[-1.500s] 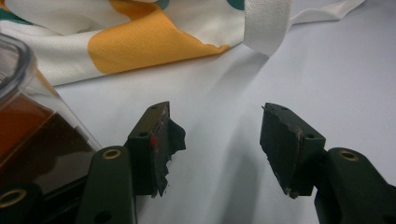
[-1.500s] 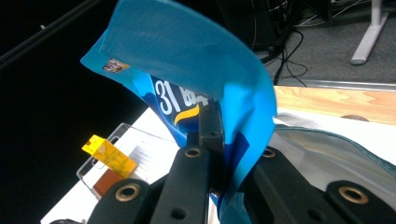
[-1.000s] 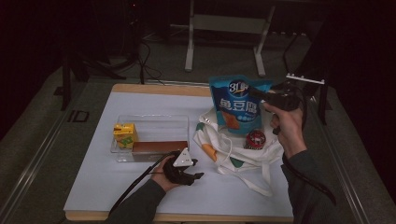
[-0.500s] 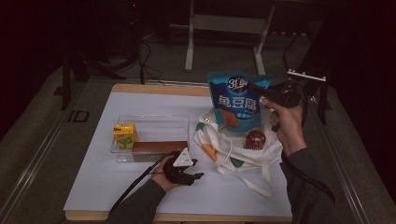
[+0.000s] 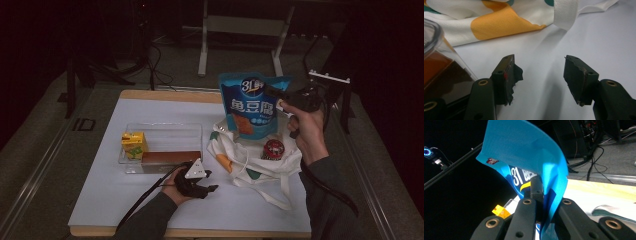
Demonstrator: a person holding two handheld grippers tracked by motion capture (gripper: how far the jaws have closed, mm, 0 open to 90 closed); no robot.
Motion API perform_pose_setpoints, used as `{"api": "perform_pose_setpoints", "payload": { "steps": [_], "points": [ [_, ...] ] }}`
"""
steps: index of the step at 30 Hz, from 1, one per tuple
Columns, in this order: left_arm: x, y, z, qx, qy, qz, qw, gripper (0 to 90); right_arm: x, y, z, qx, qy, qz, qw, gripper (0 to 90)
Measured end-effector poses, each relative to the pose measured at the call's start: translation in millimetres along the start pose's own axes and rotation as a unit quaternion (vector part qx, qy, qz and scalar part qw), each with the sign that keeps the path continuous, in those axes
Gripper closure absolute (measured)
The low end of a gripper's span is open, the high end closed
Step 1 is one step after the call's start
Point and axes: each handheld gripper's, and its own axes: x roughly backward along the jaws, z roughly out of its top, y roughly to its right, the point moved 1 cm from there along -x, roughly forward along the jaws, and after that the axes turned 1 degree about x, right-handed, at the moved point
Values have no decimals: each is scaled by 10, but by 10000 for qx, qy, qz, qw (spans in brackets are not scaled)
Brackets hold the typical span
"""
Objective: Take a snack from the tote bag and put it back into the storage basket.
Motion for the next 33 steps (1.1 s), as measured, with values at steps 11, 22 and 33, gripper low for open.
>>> {"api": "perform_pose_setpoints", "payload": {
  "steps": [11,22,33],
  "points": [
    [-2,-4,0,17,-2,-39,10000,434,-57,-99,29,16,13,153,9999,890],
    [-5,-1,0,23,4,-70,10000,432,-177,-196,4,52,-78,309,9995,890],
    [-7,0,1,6,-13,-78,10000,430,-336,-295,-19,63,-137,485,9987,889]
  ]
}}
